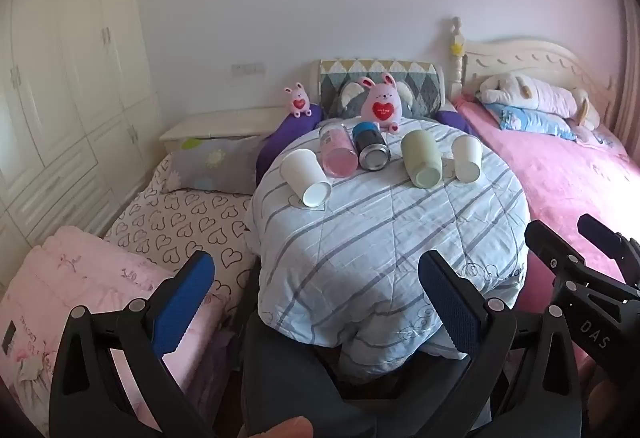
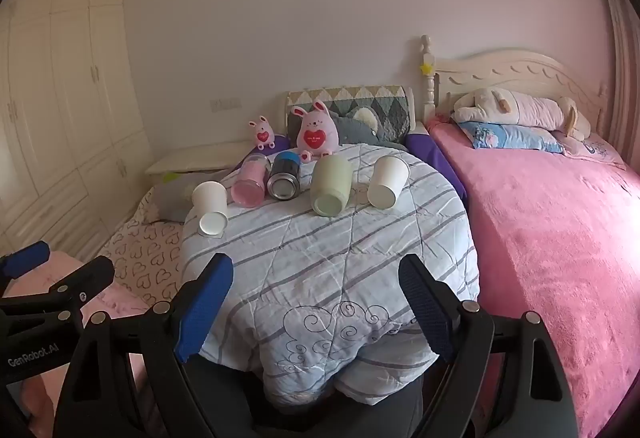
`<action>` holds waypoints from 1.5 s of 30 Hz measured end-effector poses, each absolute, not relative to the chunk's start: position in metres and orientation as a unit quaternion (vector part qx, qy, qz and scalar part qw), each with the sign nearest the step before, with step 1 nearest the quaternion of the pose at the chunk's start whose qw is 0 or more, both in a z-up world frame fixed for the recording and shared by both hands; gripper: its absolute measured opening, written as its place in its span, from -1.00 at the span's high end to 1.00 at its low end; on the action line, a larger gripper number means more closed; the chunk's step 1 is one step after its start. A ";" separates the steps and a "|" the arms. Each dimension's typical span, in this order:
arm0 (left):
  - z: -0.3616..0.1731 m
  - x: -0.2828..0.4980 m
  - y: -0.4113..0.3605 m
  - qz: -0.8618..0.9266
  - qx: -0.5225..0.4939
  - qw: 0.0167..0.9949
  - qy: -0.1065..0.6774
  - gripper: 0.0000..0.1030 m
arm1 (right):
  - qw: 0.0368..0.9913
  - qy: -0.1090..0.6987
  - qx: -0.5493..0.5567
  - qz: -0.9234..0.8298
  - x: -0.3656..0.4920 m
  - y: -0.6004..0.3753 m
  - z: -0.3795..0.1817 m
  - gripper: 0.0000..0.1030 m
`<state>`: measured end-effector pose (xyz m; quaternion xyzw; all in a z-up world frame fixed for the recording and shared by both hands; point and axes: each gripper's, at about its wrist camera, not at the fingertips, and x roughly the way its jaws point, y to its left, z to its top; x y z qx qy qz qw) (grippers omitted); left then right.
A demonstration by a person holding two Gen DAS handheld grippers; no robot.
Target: Flip cup upright
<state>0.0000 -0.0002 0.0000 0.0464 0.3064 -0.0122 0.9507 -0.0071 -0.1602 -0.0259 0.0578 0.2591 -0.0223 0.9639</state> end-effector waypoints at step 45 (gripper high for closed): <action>-0.026 0.075 0.046 0.041 0.033 0.945 0.324 -1.00 | 0.953 0.302 0.020 0.008 0.067 -0.119 -0.039 -0.66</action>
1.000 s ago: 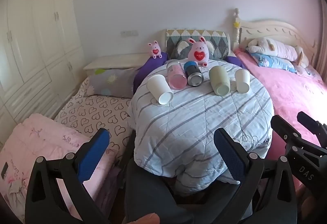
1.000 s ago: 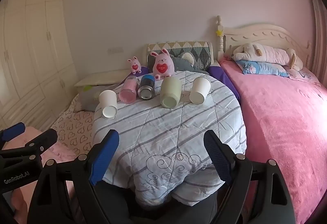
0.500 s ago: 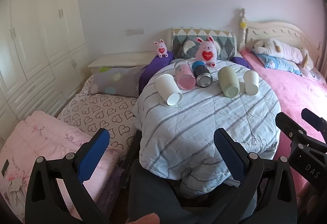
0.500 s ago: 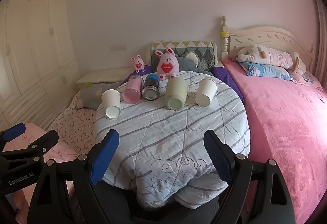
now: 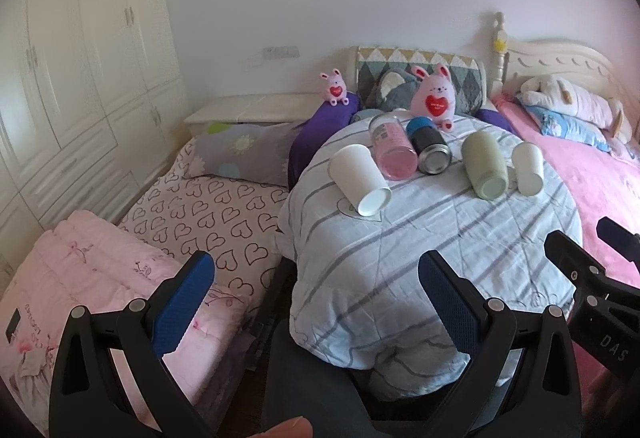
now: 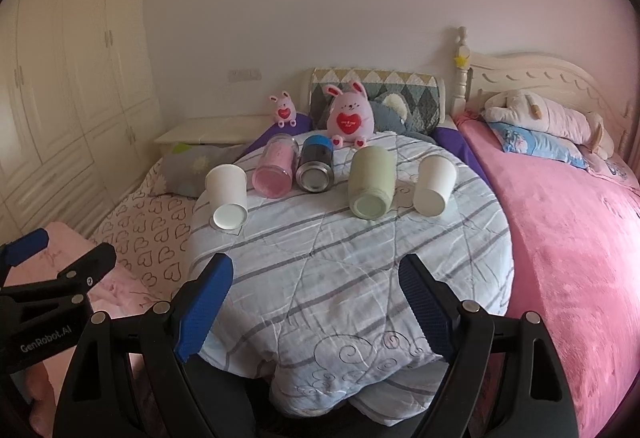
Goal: Flip cup upright
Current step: 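Reach the right tool to the blue-and-black cup lying on its side and close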
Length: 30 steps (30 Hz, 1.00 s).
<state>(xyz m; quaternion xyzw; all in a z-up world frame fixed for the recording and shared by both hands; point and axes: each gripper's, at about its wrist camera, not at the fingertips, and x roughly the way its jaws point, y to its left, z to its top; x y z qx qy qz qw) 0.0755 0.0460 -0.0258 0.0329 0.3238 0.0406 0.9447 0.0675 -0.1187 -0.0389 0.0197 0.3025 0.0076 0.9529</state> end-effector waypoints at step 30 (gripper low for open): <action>-0.057 0.256 0.074 0.070 0.020 0.925 0.372 -1.00 | 0.915 0.403 0.008 0.027 0.278 -0.099 -0.071 -0.66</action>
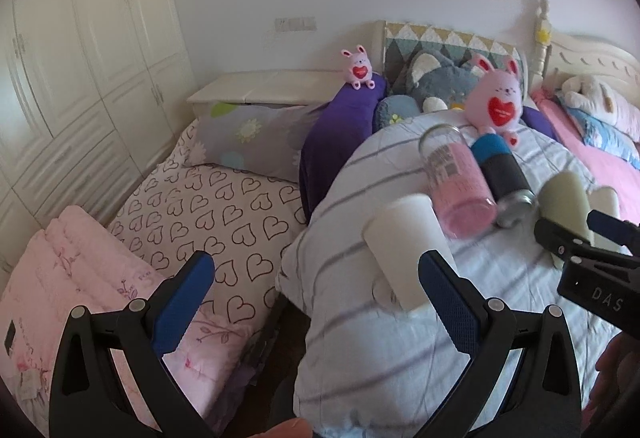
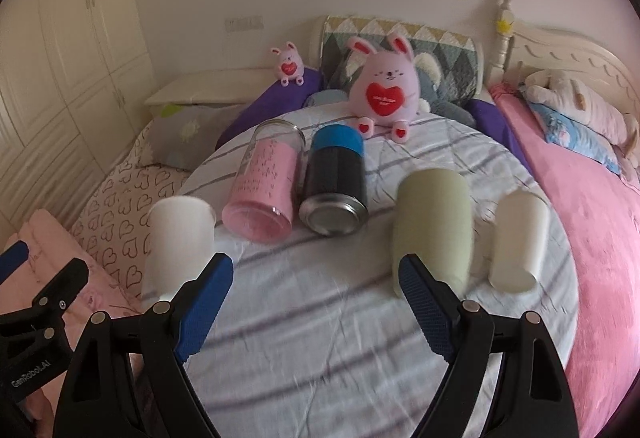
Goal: Flip cup upright
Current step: 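Reach the right tool to the blue-and-black cup lying on its side and close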
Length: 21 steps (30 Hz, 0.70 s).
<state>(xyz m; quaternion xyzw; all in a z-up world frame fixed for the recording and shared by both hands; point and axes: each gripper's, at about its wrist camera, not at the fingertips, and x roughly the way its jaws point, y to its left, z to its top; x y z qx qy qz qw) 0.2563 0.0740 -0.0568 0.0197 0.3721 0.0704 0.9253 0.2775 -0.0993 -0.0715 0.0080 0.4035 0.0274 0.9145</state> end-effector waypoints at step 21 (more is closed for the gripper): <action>-0.098 0.380 0.082 0.063 0.006 0.904 0.423 -1.00 | 0.869 0.496 -0.001 -0.003 0.416 -0.109 -0.122 -0.59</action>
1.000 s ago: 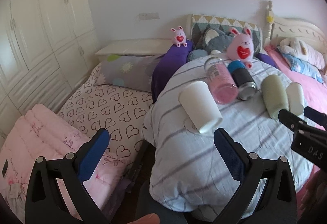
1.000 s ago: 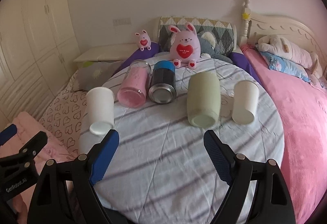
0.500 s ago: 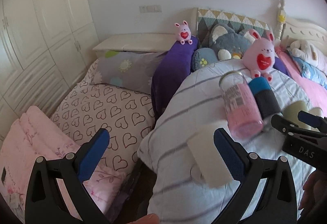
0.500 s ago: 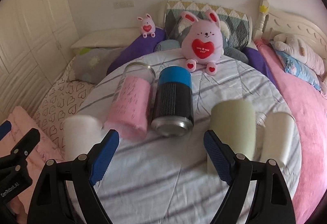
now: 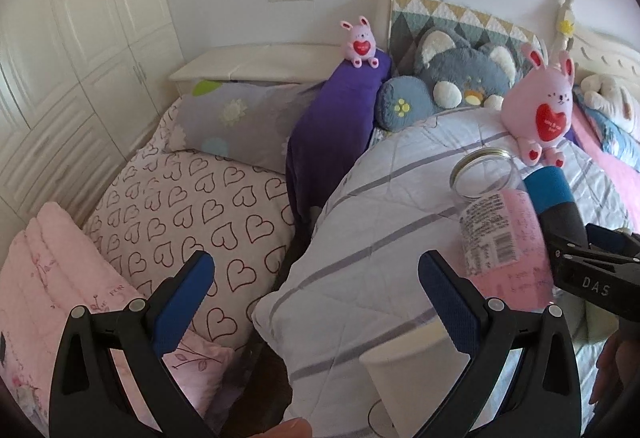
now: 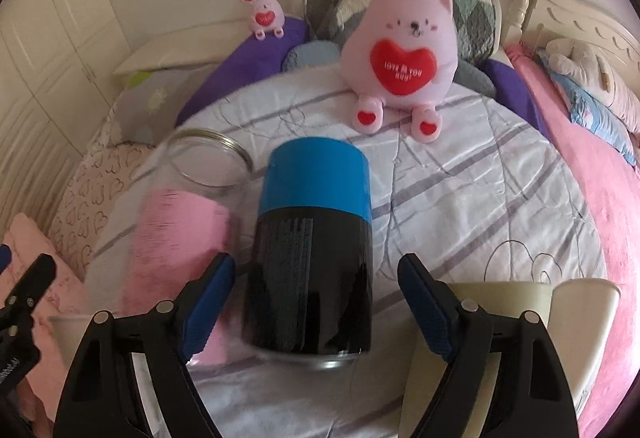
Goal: Flip cup upright
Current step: 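Reach the right tool to the blue-and-black cup lying on its side and close, then lift the blue-and-black cup off the quilt with the right tool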
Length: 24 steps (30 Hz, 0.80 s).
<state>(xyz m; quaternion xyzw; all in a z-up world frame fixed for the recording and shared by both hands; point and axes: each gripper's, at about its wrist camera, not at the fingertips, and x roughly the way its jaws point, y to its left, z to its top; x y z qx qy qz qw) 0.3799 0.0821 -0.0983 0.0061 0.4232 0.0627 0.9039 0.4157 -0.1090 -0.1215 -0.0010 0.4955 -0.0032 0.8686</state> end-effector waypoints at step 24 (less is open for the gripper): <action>-0.106 0.383 0.079 0.045 -0.003 0.902 0.430 -1.00 | 0.843 0.535 -0.060 0.013 0.445 -0.095 -0.131 -0.36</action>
